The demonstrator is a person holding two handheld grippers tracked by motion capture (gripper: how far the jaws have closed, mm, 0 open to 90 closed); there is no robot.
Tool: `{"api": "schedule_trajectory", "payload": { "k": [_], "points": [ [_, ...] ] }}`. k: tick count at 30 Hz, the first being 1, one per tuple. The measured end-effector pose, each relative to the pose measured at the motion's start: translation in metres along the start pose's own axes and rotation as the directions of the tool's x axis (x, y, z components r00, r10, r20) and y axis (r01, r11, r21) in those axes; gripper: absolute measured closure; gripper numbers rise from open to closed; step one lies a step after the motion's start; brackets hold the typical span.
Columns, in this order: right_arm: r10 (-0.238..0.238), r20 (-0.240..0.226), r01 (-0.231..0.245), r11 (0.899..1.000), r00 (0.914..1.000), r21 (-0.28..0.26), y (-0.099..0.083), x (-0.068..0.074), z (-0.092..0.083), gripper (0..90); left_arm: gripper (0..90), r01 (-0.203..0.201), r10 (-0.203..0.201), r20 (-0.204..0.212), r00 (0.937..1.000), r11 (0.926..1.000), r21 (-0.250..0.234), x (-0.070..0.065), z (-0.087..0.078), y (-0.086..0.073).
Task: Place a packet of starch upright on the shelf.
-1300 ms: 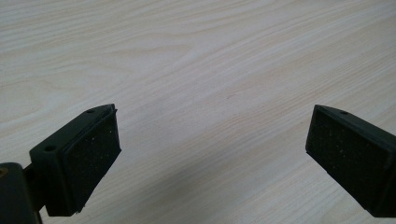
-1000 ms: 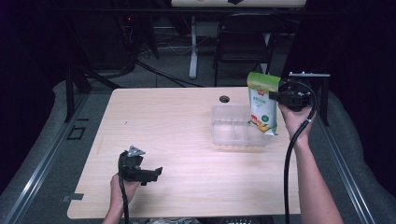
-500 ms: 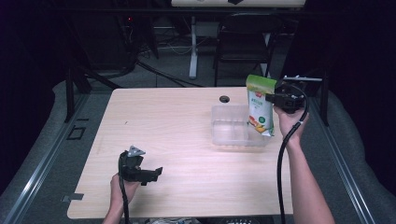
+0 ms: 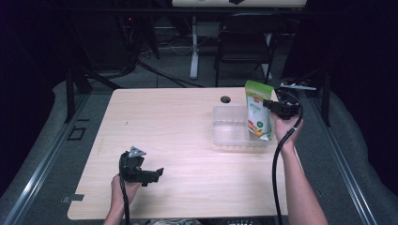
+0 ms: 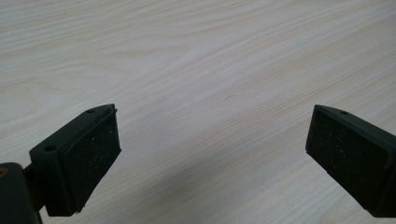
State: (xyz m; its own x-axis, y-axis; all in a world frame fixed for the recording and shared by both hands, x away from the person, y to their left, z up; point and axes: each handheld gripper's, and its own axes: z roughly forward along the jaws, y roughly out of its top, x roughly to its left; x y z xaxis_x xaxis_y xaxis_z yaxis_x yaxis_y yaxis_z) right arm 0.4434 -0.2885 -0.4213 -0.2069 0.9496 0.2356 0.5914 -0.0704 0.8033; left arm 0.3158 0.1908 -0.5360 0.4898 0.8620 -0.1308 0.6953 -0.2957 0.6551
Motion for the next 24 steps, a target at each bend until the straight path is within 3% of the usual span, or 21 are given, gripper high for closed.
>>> {"api": "schedule_trajectory", "payload": {
  "k": [24],
  "points": [
    [-0.026,0.012,0.027,1.0,0.9996,-0.004,-0.017,-0.004,0.0,90.0,2.7,-0.004,0.004,-0.006,1.0,1.0,-0.008,-0.001,0.0,0.0]
  ]
}}
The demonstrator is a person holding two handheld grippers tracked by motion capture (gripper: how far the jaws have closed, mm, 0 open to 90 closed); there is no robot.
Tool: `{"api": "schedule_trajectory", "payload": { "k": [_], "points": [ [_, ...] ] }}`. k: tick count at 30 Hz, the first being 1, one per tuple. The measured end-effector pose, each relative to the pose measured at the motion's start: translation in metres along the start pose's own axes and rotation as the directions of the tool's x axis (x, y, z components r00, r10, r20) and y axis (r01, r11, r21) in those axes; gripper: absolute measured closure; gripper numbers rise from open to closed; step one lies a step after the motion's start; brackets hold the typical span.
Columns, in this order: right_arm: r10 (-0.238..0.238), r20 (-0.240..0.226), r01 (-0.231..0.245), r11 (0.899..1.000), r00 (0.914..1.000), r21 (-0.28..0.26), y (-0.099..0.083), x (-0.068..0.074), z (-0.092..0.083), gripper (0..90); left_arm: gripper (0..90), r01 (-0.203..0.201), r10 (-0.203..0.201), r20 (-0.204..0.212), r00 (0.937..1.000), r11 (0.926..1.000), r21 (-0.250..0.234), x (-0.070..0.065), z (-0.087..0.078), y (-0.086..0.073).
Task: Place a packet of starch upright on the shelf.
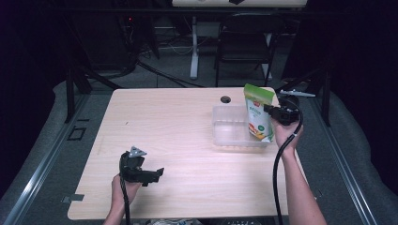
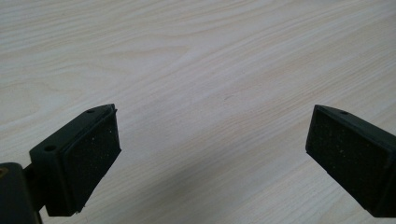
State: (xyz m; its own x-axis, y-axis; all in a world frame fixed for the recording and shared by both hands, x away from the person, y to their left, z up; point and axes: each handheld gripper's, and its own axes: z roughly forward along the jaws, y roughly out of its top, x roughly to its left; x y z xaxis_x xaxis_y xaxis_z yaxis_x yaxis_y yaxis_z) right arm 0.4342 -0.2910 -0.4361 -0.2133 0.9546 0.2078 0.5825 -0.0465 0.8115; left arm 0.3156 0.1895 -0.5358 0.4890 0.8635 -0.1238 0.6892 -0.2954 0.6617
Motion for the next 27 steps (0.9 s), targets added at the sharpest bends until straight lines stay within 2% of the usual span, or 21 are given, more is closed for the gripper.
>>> {"api": "schedule_trajectory", "payload": {
  "k": [13,27],
  "points": [
    [0.015,0.012,-0.015,1.0,0.9998,-0.011,-0.009,-0.01,-0.005,90.0,2.7,-0.014,0.014,0.008,0.9999,0.9999,0.009,-0.001,0.002,0.003],
    [0.021,0.018,-0.021,1.0,0.9996,-0.018,-0.021,-0.013,-0.01,90.0,2.7,-0.006,0.006,0.011,0.9999,1.0,0.005,-0.001,0.002,0.002]
  ]
}}
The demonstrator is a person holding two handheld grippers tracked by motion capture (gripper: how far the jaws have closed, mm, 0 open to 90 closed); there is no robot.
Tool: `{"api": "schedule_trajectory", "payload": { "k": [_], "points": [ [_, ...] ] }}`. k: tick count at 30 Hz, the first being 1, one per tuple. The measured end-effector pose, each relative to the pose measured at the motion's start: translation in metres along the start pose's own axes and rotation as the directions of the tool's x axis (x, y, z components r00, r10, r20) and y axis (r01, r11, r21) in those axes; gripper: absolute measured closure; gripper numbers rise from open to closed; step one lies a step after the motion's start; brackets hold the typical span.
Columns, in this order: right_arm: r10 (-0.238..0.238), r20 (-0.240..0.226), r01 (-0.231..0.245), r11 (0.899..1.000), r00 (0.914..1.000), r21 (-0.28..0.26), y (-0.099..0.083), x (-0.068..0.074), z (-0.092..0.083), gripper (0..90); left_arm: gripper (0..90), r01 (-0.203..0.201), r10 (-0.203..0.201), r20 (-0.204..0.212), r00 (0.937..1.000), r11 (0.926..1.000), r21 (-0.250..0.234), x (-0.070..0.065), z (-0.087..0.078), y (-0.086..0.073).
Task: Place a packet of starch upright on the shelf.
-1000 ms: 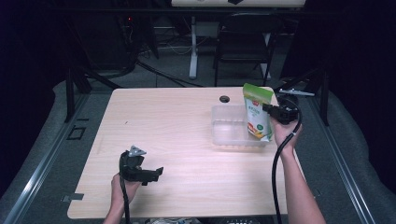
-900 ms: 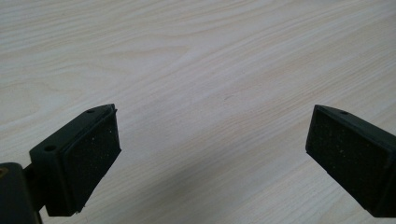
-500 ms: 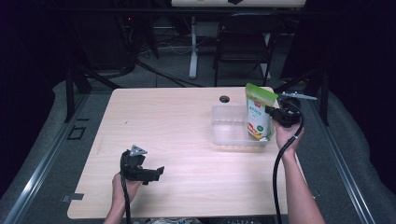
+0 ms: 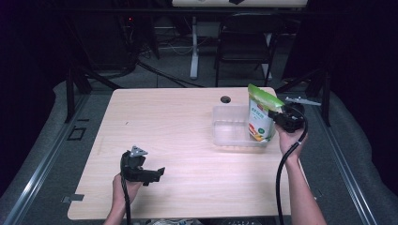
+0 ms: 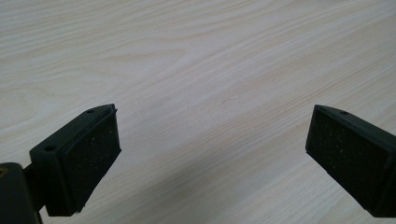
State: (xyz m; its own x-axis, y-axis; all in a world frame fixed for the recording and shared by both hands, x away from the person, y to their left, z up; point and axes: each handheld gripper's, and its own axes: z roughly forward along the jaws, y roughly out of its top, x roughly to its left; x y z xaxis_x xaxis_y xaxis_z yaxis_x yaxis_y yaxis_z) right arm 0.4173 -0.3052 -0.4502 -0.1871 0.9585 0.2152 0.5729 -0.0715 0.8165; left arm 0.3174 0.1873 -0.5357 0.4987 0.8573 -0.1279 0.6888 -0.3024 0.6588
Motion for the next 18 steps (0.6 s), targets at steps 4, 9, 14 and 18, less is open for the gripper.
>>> {"api": "schedule_trajectory", "payload": {
  "k": [4,9,14,18],
  "points": [
    [0.006,0.002,-0.006,1.0,1.0,0.007,-0.003,-0.005,-0.001,90.0,2.7,-0.006,0.006,-0.003,1.0,1.0,0.004,0.0,0.0,0.0],
    [0.03,0.001,-0.03,1.0,0.9995,0.007,-0.01,-0.011,-0.003,90.0,2.7,-0.001,0.001,0.0,1.0,1.0,0.007,0.0,0.001,0.001],
    [0.031,0.019,-0.031,0.999,0.9993,0.009,-0.019,-0.017,-0.004,90.0,2.7,-0.006,0.006,-0.006,1.0,1.0,0.002,-0.002,0.001,0.001],
    [0.047,0.006,-0.047,0.999,0.9989,0.011,-0.023,-0.024,-0.005,90.0,2.7,-0.002,0.002,-0.003,1.0,1.0,0.004,-0.002,0.003,0.001]
  ]
}}
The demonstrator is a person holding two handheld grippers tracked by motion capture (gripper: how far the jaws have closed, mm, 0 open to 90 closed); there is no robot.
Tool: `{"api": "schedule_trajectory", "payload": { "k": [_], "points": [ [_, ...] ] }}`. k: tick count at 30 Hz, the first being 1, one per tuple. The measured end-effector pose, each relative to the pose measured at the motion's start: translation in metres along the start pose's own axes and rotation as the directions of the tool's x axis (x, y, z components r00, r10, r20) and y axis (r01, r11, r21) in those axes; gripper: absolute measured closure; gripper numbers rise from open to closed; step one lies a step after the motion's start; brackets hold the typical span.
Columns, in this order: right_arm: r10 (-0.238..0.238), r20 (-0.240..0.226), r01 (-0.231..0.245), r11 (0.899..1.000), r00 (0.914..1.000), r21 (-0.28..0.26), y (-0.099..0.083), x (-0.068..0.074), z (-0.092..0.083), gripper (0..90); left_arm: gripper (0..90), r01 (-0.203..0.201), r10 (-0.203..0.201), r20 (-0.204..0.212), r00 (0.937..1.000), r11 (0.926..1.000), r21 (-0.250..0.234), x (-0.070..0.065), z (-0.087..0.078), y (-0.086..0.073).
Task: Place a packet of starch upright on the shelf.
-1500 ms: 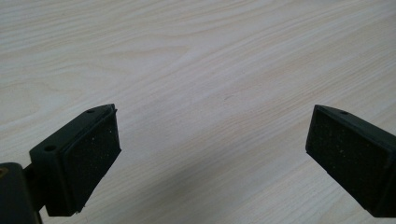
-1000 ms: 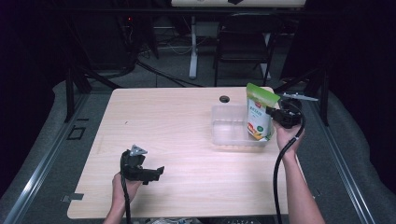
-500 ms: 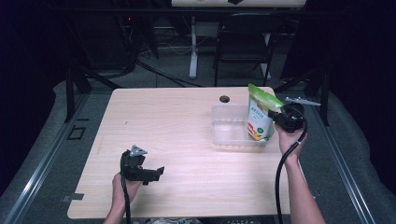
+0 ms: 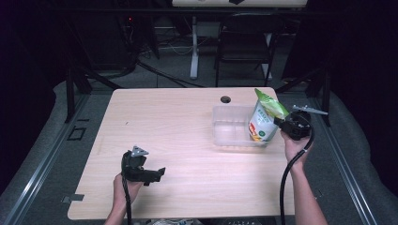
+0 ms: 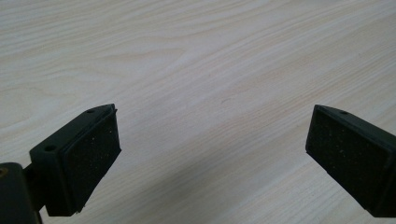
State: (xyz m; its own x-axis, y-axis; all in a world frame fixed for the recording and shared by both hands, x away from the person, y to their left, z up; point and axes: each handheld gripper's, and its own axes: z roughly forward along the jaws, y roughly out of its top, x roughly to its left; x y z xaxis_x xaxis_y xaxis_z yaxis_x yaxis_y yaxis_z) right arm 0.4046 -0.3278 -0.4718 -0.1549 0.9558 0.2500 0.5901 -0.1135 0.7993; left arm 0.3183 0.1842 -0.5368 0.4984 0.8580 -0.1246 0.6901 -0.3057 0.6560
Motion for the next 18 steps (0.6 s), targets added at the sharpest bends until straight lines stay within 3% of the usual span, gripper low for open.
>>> {"api": "schedule_trajectory", "payload": {
  "k": [8,18],
  "points": [
    [-0.004,0.001,0.004,1.0,1.0,0.003,0.002,-0.001,-0.001,88.0,2.7,0.0,0.0,-0.002,1.0,1.0,-0.001,0.0,-0.001,0.0],
    [0.021,-0.021,-0.02,0.999,0.9996,0.025,0.003,-0.011,-0.006,63.5,2.7,-0.009,0.009,0.001,1.0,1.0,0.0,0.0,-0.001,0.0]
  ]
}}
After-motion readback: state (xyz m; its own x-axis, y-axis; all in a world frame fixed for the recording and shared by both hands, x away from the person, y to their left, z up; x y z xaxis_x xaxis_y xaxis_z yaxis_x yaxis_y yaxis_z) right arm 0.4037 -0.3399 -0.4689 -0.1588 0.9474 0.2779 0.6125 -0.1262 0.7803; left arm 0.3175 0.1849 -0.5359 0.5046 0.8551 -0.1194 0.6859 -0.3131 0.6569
